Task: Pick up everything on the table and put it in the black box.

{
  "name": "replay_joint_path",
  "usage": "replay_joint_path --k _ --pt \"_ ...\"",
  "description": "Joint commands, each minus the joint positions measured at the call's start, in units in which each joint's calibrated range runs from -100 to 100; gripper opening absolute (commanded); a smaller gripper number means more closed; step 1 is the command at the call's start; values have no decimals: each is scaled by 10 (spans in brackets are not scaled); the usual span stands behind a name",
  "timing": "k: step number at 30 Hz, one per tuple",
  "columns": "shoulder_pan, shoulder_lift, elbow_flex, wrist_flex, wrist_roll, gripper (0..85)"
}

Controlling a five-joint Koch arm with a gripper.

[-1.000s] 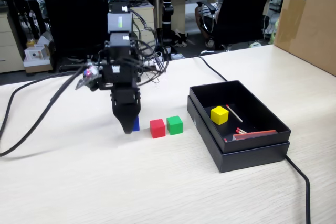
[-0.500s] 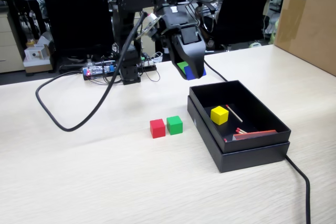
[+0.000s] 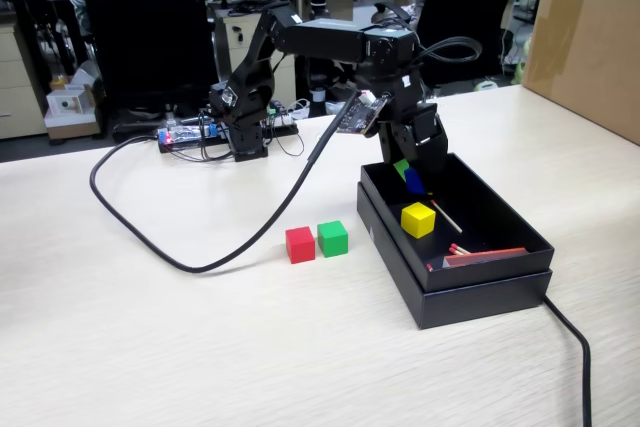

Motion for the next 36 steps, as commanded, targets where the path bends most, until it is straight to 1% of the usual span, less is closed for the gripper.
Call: replay_joint_path --k 1,4,6,7,12,19,23,26,30,31,33,36 --pt "3 0 53 -2 1 12" --pt "2 22 54 -2 1 13" --pt "1 32 54 -11 1 134" --pt "1 41 54 -26 1 271" --pt "0 29 53 -28 1 386" --pt "-10 -65 68 -28 4 395" --pt "-22 -159 52 -28 3 396" --pt "-32 -225 27 -28 1 435" --pt "-45 -311 -4 -28 0 444" --pt "-49 -338 -18 -28 0 449" --pt "-56 -403 -71 -28 0 496" --pt "-65 -463 -134 -25 1 513"
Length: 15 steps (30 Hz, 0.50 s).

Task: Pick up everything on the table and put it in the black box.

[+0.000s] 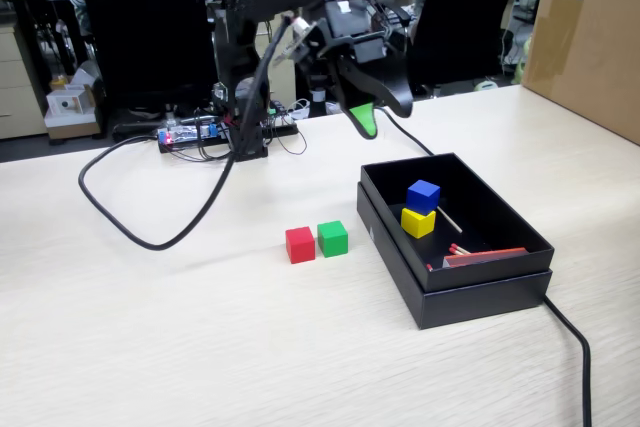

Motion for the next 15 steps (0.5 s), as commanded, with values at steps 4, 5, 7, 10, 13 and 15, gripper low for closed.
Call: replay_joint_path --k 4,5,7,10,13,15 --pt "-29 -176 -135 74 -3 516" --pt "-34 -189 -158 89 -4 516" --pt "-43 -222 -205 116 -5 516" --pt "-50 -266 -262 116 -5 519" --pt "-54 -311 -316 126 -4 520" --pt "-58 -349 -370 154 -3 517"
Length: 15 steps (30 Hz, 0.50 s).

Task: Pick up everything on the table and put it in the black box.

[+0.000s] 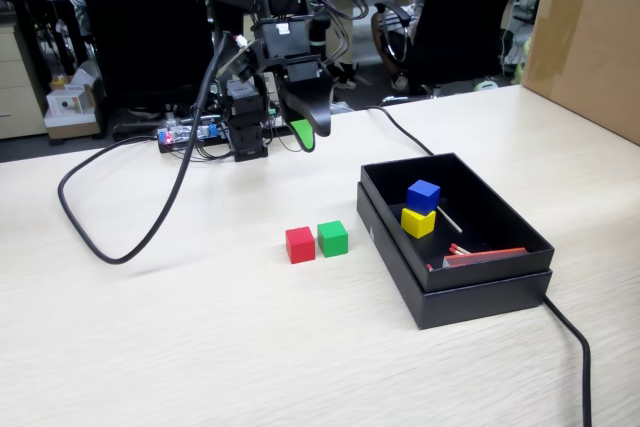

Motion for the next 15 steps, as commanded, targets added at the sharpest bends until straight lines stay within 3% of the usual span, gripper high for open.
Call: replay_joint_path --k 1,15 --pt "-7 -72 -23 59 1 517" --pt "-33 -178 -204 119 4 517"
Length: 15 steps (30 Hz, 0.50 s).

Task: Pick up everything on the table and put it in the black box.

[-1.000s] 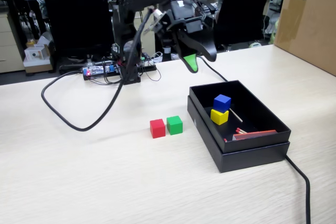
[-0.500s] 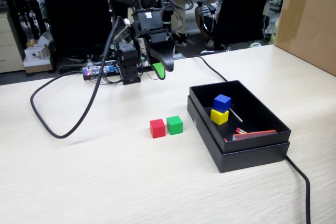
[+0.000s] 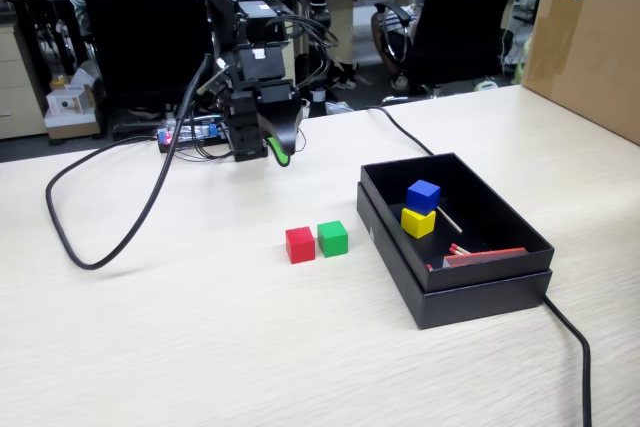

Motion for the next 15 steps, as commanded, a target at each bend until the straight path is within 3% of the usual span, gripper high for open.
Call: replay_joint_path --k 1,10,15 --pt "-4 -35 -2 19 2 517" --pt "-9 42 40 19 0 500" --pt "-15 172 154 -52 0 485"
